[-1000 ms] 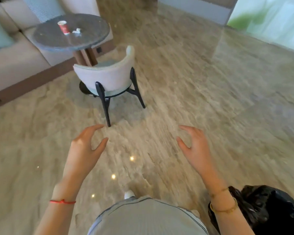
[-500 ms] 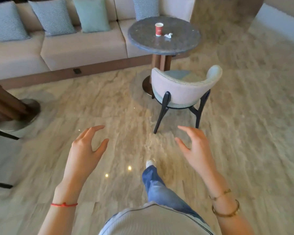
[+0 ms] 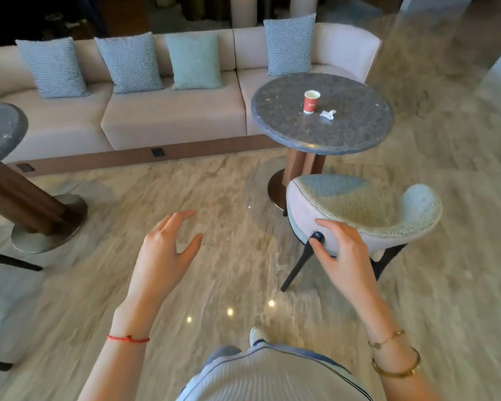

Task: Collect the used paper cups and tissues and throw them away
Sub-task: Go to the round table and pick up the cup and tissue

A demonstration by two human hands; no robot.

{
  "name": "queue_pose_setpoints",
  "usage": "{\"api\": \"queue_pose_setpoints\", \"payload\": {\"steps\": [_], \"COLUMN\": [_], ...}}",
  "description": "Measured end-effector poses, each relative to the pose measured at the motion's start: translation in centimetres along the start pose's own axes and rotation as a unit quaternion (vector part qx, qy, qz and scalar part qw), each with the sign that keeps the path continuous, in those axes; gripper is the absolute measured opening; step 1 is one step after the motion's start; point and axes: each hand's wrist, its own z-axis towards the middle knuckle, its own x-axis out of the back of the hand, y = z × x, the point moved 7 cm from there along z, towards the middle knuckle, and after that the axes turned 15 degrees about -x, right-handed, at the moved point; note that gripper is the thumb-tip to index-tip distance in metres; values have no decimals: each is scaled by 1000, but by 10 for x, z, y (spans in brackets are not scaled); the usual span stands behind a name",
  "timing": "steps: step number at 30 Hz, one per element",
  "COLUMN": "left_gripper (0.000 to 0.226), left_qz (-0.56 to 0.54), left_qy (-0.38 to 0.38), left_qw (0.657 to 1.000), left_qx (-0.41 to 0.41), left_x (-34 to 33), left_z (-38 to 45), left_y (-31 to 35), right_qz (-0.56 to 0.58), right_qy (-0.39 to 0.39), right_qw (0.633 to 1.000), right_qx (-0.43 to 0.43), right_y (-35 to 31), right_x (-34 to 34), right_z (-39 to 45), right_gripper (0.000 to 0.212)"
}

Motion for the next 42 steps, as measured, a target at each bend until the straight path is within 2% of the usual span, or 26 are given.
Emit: {"api": "queue_pose_setpoints", "payload": {"steps": [6,14,19,25,34,42], "left_gripper": [43,44,46,49,63,77], "left_qz": [-19,-34,-41,-80,-148,-167], "left_qy": [2,-20,-44,-67,-149,-231], "left_qw": [1000,999,997,985,958,945], "left_qx": [12,-6,-53,-139,-196,-163], "left_x": [-24,-72,-97,-133,-249,-382], "left_z": [99,249,378,528,678,777], "left_y": [-33,-104,-146,-162,-149,-131], "right_qz": [-18,-26,2,-6,-6,-27], "right_qy": [-19,-8,30,86,126,128], "right_qw": [1000,998,997,990,968,953], "right_qx": [-8,-53,-72,-113,-215,-274], "right_y": [-11,-13,-33,-41,14,90], "right_x": [-18,-64,-84,-89,-92,-86], "right_z": [109,247,352,460,569,681], "right_gripper": [36,35,36,38,38,40]}}
